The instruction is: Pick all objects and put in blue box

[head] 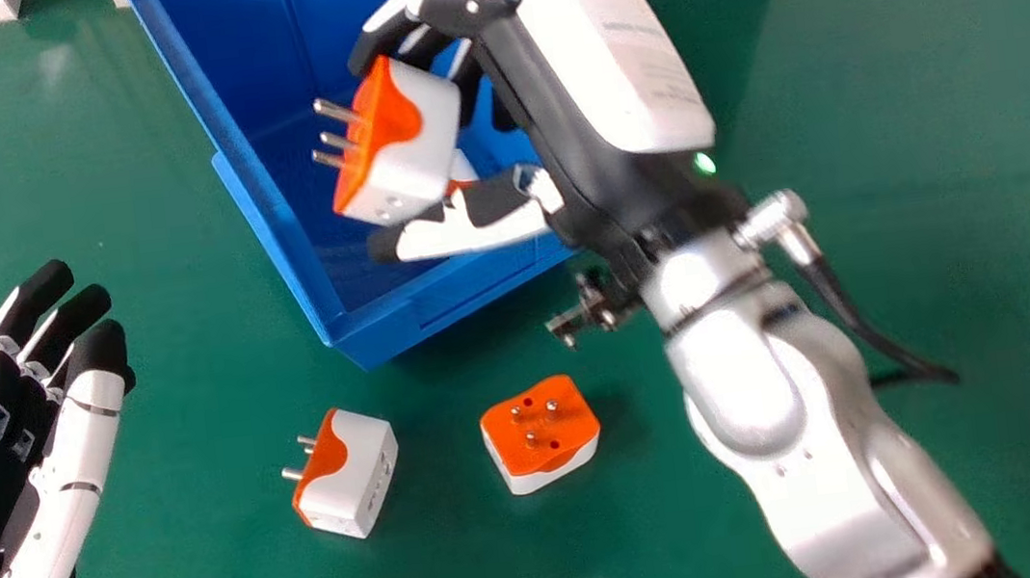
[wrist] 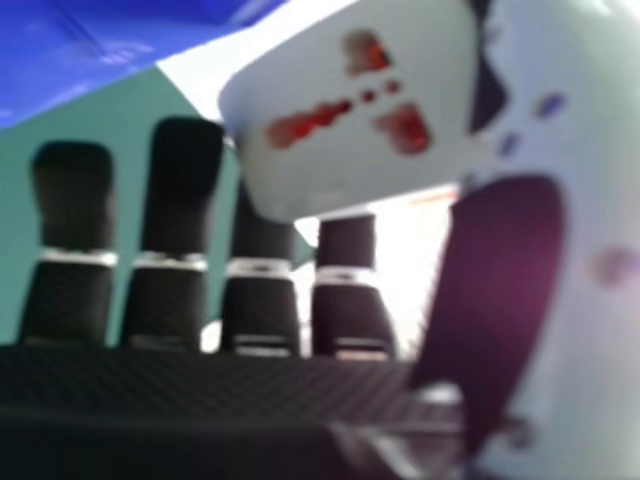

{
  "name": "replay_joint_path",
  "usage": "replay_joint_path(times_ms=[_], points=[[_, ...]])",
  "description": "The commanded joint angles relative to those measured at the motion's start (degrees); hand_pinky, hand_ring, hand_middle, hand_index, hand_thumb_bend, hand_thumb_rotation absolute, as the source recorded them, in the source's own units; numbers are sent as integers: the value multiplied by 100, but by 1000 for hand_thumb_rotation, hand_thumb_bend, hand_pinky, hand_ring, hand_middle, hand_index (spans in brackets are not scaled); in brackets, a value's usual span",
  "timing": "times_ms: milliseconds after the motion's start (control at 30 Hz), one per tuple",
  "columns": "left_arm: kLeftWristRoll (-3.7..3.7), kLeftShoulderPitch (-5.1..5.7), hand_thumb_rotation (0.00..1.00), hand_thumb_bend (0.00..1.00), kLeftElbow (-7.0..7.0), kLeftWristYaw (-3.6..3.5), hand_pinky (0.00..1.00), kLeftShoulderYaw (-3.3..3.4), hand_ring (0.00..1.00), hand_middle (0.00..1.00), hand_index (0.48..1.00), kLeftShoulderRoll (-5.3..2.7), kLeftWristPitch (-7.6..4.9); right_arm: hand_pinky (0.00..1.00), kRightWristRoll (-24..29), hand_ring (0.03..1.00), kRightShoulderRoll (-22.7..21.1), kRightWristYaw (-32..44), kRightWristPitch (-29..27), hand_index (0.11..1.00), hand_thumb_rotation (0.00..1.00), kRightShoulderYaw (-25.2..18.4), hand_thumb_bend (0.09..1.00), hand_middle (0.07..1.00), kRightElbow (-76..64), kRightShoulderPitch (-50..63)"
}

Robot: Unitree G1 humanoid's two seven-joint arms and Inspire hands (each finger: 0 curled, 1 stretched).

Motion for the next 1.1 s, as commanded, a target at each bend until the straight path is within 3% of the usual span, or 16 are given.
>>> replay_joint_path(times_ms=[0,100,200,433,600,833,933,1000,1067], points=[[-33,-25,497,512,-49,-10,822,42,837,843,844,19,-51,302,-20,416,182,-256,-5,519,0,-18,490,522,394,-591],[-46,-16,495,513,-98,15,819,33,835,840,841,1,2,306,42,421,296,-473,15,511,0,-38,490,530,1144,-1079],[7,-2,490,511,-115,31,818,28,833,838,840,7,3,307,122,423,372,-602,17,508,0,-46,491,534,1739,-1424],[36,34,498,519,-119,-10,821,36,833,837,840,29,-28,310,135,430,527,-815,138,507,0,72,491,540,3282,-2317],[95,70,506,523,-159,16,822,29,836,838,843,22,-16,309,190,431,666,-1127,110,511,0,167,490,542,4241,-2707],[39,81,516,526,-109,-50,818,19,835,839,844,1,-101,312,293,435,787,-1445,84,509,0,260,491,544,4968,-2981],[53,81,517,525,-88,-72,819,13,837,840,846,-4,-154,312,296,436,810,-1519,92,512,0,295,491,542,5158,-3068],[17,83,517,519,-30,-120,818,33,838,842,847,-3,-209,312,303,438,806,-1568,57,516,0,310,491,541,5230,-3092],[19,98,518,516,-38,-106,818,49,839,844,849,0,-156,311,329,439,800,-1598,31,520,0,317,490,540,5280,-3099]])
